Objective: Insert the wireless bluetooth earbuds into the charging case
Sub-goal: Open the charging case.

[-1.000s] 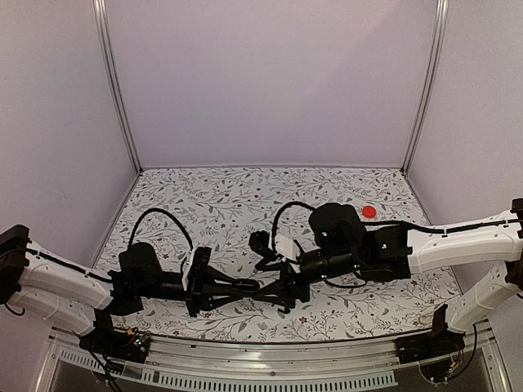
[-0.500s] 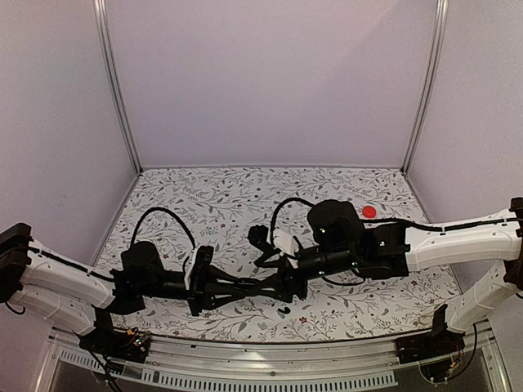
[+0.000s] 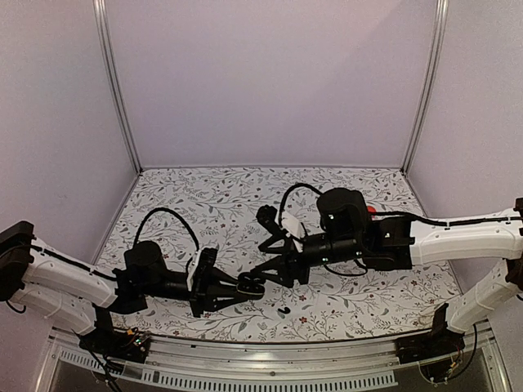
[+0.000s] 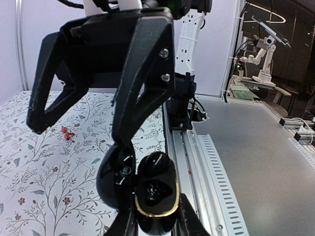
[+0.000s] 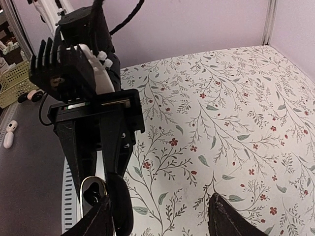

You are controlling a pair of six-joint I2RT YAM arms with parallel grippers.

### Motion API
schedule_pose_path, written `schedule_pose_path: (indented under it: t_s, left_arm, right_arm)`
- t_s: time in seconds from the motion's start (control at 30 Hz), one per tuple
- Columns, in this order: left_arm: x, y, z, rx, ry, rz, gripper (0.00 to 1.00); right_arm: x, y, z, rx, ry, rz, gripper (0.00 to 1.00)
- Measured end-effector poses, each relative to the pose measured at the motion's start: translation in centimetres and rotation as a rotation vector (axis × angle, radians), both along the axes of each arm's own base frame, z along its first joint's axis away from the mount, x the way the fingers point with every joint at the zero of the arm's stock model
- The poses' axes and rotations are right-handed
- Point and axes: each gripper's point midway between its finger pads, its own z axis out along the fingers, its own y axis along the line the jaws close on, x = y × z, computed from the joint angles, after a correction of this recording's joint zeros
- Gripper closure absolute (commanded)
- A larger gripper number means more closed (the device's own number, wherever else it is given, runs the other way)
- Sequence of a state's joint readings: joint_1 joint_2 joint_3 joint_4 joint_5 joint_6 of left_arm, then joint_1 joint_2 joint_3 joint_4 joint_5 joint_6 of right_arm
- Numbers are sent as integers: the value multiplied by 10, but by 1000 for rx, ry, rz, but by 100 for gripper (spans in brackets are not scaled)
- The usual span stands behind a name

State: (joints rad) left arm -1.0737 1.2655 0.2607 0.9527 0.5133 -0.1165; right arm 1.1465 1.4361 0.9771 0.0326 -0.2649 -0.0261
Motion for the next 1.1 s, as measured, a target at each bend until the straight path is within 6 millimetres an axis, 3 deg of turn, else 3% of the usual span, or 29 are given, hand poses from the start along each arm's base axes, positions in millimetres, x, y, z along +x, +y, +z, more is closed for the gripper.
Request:
schedule_pose_path:
  t_s: [0.5, 0.63, 0.73, 1.1]
  left_arm:
    - [0, 1, 1, -5, 8, -8, 100]
    - [3, 4, 0, -12, 22, 4, 100]
    - [3, 4, 1, -15, 27, 5, 100]
    - [3, 4, 8, -23, 24, 4, 100]
  right_arm:
    - [19, -11, 11, 37, -11, -59, 32]
    - [8, -27, 32, 109, -20, -24, 29]
    - [-3, -26, 45, 156, -23, 33, 30]
    - [-25, 0, 10, 69, 42, 150, 34]
